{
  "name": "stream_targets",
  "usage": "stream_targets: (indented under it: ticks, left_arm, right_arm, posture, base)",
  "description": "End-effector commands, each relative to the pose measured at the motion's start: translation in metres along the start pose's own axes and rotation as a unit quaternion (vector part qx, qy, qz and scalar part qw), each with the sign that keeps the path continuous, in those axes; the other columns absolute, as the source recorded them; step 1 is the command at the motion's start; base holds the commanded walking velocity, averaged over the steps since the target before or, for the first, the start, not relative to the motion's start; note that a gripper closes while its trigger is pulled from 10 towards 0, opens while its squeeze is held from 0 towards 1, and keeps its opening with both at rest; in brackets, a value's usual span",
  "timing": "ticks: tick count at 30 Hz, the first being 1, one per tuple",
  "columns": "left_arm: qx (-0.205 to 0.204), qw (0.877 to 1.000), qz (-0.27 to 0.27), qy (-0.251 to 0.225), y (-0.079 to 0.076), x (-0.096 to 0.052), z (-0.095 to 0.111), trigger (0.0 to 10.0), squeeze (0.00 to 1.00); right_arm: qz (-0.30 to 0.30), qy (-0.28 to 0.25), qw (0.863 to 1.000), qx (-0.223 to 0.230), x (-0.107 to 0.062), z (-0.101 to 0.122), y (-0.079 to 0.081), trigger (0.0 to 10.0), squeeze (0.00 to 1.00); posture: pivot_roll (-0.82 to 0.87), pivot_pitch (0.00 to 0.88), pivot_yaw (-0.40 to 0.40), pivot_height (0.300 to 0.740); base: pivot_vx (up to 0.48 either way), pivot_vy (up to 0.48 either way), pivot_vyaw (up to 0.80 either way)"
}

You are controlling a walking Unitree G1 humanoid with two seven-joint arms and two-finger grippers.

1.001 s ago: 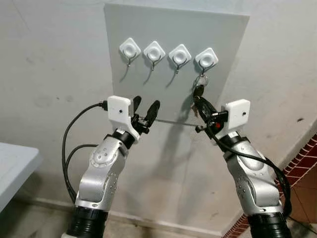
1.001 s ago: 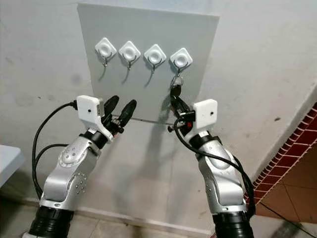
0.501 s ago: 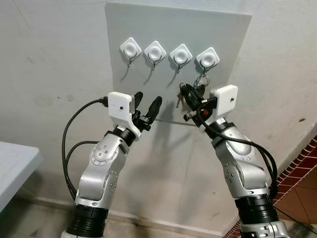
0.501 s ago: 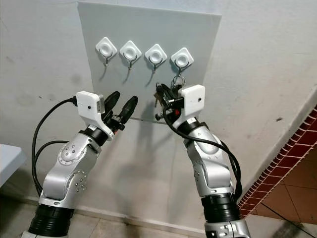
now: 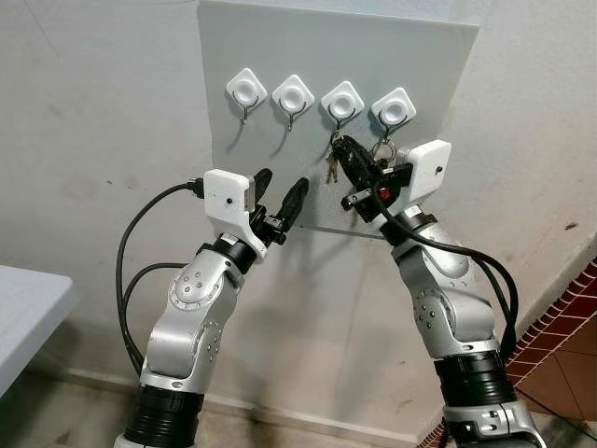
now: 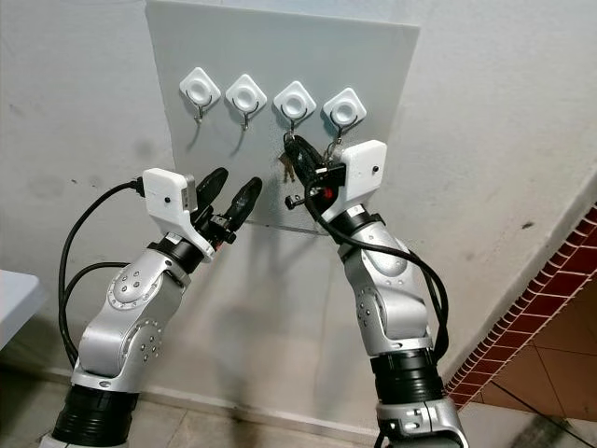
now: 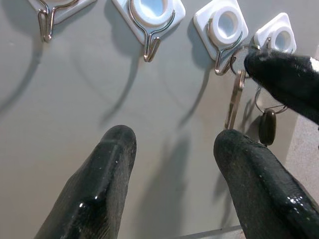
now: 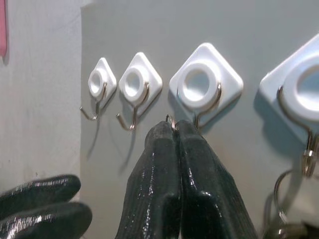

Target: Hang keys on a hook

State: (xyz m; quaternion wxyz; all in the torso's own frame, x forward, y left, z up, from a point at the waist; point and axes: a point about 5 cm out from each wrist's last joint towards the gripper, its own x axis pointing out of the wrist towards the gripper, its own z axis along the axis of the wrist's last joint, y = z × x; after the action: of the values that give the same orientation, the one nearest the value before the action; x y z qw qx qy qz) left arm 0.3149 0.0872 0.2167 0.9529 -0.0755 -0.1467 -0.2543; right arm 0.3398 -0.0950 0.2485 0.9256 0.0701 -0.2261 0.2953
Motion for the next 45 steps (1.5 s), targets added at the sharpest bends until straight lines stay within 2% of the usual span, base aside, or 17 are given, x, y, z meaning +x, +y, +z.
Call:
stream_targets:
  ticks: [1,7,17,21,22,23,27,33,42,45]
  left_arm:
    - [0.001,1.0,-0.01,-0.005,-0.004,0.001,0.004,10.0,0.0]
    - [-0.001,1.0,-0.008,-0.005,-0.004,0.001,0.004,10.0,0.0]
    - [-0.004,1.0,-0.004,-0.005,-0.004,0.0,0.004,10.0,0.0]
    - [-0.008,1.0,0.0,-0.005,-0.004,-0.001,0.005,10.0,0.0]
    - [-0.008,1.0,0.0,-0.005,-0.004,-0.001,0.005,10.0,0.0]
    - [-0.009,1.0,0.001,-0.006,-0.003,-0.001,0.005,10.0,0.0]
    - [-0.01,1.0,0.003,-0.006,-0.003,-0.001,0.006,10.0,0.0]
    - [-0.011,1.0,0.005,-0.006,-0.003,-0.001,0.006,10.0,0.0]
    - [-0.014,1.0,0.005,-0.004,-0.003,-0.001,0.006,10.0,0.0]
    - [-0.016,1.0,0.005,-0.004,-0.003,-0.002,0.006,10.0,0.0]
  right_arm:
    - [0.001,-0.012,1.0,0.002,0.004,0.005,-0.002,10.0,0.0]
    - [-0.003,-0.015,1.0,0.017,0.008,0.005,-0.003,10.0,0.0]
    - [-0.025,-0.017,0.997,0.073,0.011,0.001,-0.01,10.0,0.0]
    - [-0.039,-0.021,0.991,0.124,0.011,-0.002,-0.012,10.0,0.0]
    - [-0.039,-0.021,0.991,0.124,0.011,-0.002,-0.012,10.0,0.0]
    - [-0.044,-0.019,0.988,0.146,0.01,-0.005,-0.013,10.0,0.0]
    - [-0.052,-0.016,0.983,0.173,0.007,-0.009,-0.014,10.0,0.0]
    - [-0.072,-0.01,0.968,0.24,0.0,-0.018,-0.013,10.0,0.0]
    - [-0.088,-0.007,0.956,0.28,-0.008,-0.024,-0.008,10.0,0.0]
    - [-0.084,-0.004,0.958,0.273,-0.013,-0.027,-0.005,10.0,0.0]
  posture:
    - [-0.03,0.0,-0.058,0.74]
    - [-0.03,0.0,-0.062,0.74]
    - [-0.03,0.0,-0.062,0.74]
    - [-0.02,0.0,-0.062,0.74]
    - [-0.02,0.0,-0.062,0.74]
    - [-0.02,0.0,-0.063,0.74]
    - [-0.02,0.0,-0.063,0.74]
    - [-0.02,0.0,-0.061,0.74]
    - [-0.03,0.0,-0.058,0.74]
    - [-0.03,0.0,-0.057,0.74]
  base:
    - [0.0,0.0,0.0]
    - [0.0,0.0,0.0]
    - [0.0,0.0,0.0]
    - [0.0,0.0,0.0]
    - [0.0,0.0,0.0]
    - [0.0,0.0,0.0]
    - [0.0,0.0,0.0]
    - [0.0,0.0,0.0]
    - [0.0,0.0,0.0]
    - [0.0,0.0,0.0]
